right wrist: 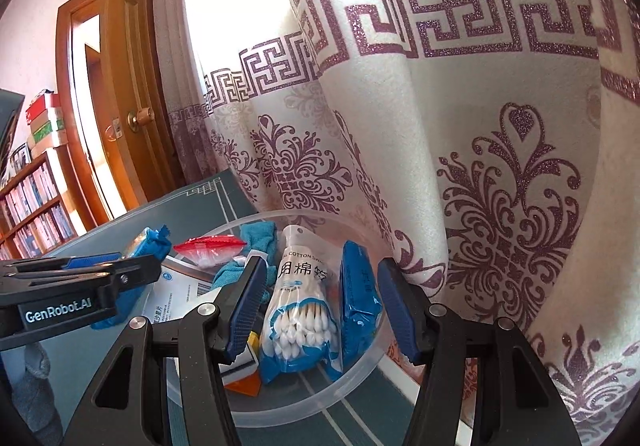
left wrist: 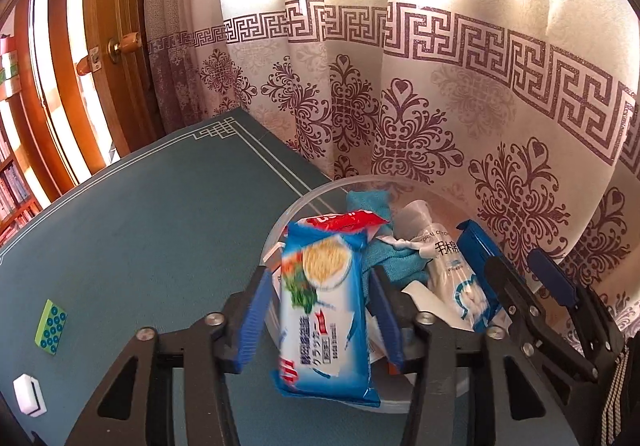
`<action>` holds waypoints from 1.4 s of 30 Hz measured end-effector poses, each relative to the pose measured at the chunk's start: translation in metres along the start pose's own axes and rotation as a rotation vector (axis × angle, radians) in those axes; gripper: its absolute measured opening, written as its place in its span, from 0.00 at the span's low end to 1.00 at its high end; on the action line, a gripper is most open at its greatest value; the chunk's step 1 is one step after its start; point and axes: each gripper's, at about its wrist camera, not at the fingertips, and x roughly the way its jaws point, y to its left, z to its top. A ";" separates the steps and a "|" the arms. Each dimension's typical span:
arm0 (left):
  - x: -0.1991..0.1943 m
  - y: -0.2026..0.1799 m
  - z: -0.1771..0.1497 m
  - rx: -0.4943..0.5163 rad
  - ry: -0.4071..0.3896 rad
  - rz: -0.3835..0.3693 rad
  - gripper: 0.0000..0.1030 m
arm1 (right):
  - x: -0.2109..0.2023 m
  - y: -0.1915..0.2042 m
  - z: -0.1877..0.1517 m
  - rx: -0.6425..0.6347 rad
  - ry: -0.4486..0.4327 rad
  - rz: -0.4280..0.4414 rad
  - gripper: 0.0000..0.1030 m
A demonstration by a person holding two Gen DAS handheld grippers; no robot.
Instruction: Organize objects
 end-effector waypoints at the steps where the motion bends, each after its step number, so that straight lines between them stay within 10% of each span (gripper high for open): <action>1: 0.000 0.001 0.001 -0.011 -0.006 0.000 0.84 | 0.000 0.000 -0.001 0.001 0.002 0.002 0.58; 26: -0.009 0.100 -0.077 -0.311 0.074 0.103 0.90 | 0.001 0.003 0.000 -0.002 -0.002 0.012 0.57; 42: 0.018 0.086 -0.078 -0.214 0.135 0.156 0.43 | 0.003 0.004 0.000 -0.002 0.004 0.018 0.57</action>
